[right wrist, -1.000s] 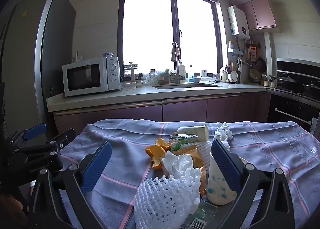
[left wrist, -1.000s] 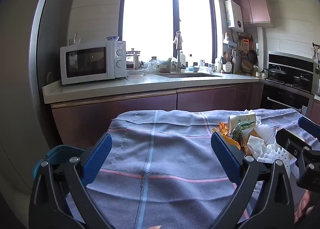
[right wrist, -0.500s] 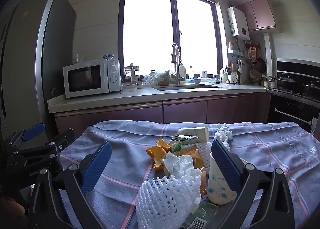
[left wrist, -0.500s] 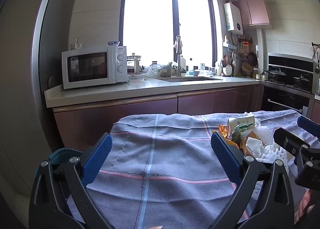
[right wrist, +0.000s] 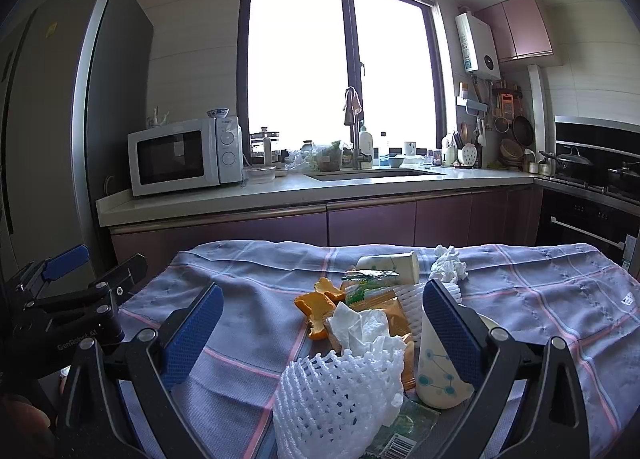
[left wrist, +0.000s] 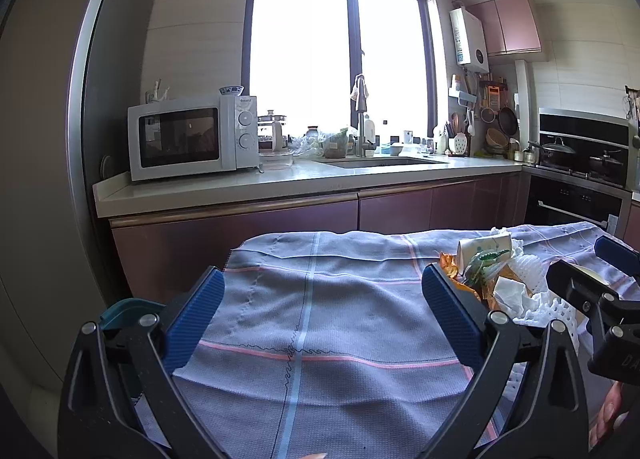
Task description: Collect trash
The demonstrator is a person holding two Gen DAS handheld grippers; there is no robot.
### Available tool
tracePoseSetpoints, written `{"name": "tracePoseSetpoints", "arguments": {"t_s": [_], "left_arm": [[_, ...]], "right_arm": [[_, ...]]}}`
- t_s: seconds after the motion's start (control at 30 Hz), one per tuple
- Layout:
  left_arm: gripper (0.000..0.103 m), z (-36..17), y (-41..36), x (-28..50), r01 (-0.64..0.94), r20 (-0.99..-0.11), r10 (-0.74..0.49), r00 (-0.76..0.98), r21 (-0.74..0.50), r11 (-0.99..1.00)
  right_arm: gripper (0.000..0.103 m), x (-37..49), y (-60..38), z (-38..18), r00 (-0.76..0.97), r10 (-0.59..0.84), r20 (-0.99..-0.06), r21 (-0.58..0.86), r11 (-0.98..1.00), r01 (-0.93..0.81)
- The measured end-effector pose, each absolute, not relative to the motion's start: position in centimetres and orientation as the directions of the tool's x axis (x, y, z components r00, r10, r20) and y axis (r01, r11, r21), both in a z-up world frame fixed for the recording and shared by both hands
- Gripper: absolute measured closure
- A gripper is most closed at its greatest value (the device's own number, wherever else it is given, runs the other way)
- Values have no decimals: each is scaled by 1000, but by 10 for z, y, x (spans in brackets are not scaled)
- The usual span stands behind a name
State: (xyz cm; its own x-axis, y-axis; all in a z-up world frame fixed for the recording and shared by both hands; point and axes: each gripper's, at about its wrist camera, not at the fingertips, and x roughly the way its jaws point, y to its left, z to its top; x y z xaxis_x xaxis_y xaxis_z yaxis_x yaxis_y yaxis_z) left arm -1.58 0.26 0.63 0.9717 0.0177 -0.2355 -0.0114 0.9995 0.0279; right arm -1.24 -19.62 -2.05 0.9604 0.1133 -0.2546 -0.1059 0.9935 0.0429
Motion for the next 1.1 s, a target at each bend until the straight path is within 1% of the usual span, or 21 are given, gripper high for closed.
{"name": "tracePoseSetpoints", "arguments": {"t_s": [1.1], "left_arm": [[6,11,4,-20,-24,-232,29,972,27,999]], "right_arm": [[6,-14,-195,-22,957,125,-262,52,992,-115]]}}
